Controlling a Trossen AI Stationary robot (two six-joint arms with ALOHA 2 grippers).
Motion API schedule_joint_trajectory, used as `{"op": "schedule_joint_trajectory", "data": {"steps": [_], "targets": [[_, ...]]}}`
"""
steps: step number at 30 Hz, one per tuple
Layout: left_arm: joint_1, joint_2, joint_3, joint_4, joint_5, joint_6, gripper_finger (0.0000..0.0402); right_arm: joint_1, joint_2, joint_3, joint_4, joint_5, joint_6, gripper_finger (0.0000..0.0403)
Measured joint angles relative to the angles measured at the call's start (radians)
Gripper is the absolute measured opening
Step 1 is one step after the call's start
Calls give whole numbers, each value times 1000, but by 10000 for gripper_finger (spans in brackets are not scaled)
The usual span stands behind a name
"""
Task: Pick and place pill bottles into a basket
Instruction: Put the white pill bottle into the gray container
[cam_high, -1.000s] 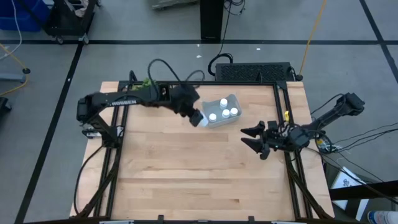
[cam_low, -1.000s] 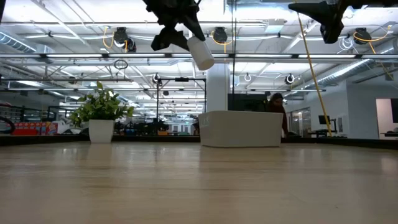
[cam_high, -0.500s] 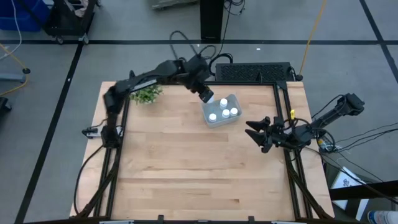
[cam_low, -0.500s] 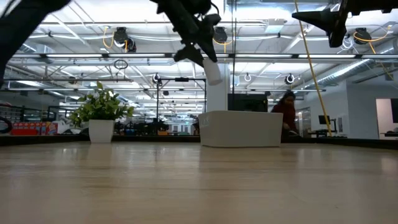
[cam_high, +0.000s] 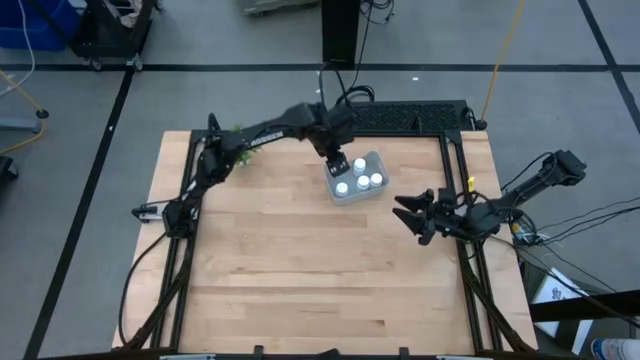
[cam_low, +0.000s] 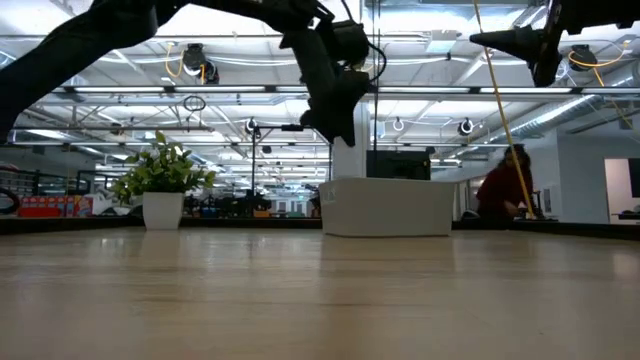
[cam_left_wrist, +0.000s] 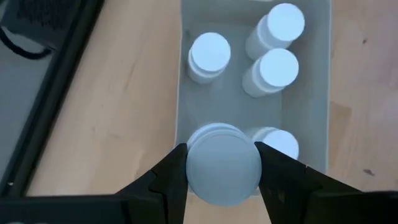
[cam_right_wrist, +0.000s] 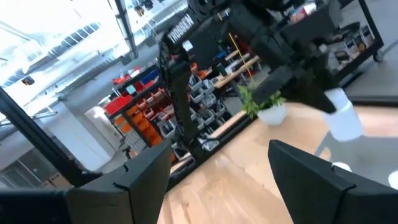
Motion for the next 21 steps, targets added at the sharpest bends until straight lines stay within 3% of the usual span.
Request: {"op": "schedule_joint_trajectory", "data": {"steps": [21], "targets": [[-23, 118, 0, 76, -23, 14, 166, 0, 0, 1, -49, -2, 61, 263]]}}
